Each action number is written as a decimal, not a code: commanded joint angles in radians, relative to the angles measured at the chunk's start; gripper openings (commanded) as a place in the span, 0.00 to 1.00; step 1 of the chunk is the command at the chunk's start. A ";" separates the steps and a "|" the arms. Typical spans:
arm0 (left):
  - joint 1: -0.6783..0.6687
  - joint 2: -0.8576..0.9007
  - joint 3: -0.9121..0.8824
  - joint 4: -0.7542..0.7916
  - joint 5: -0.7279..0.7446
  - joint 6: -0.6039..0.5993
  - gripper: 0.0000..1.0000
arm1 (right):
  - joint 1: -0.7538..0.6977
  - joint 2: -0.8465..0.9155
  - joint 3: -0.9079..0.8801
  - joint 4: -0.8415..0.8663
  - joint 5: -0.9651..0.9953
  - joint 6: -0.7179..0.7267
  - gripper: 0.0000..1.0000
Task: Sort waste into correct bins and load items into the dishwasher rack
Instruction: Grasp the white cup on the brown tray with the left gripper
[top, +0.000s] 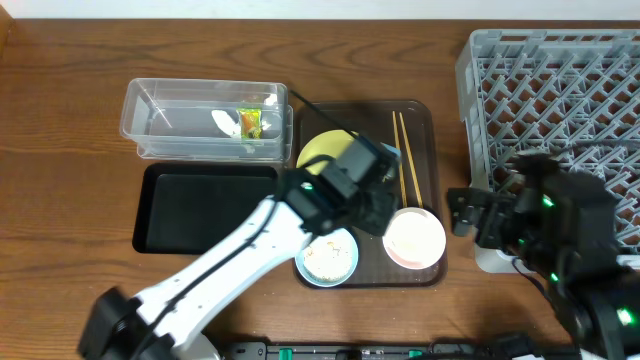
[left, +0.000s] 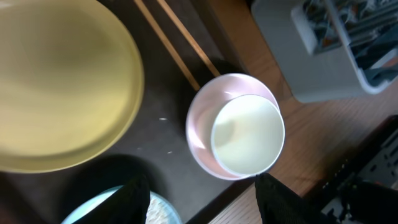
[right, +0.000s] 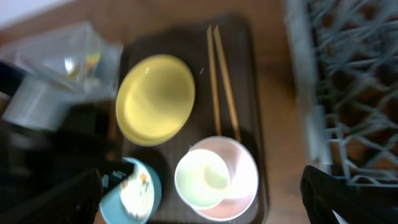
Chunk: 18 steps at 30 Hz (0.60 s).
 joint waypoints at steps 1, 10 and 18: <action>-0.027 0.080 0.012 0.035 -0.036 -0.057 0.57 | -0.027 -0.071 0.040 0.009 0.044 0.048 0.99; -0.031 0.255 0.012 0.130 0.063 -0.116 0.40 | -0.027 -0.119 0.040 -0.011 -0.025 0.047 0.99; -0.031 0.258 0.011 0.131 0.062 -0.096 0.15 | -0.027 -0.119 0.040 -0.010 -0.025 0.047 0.99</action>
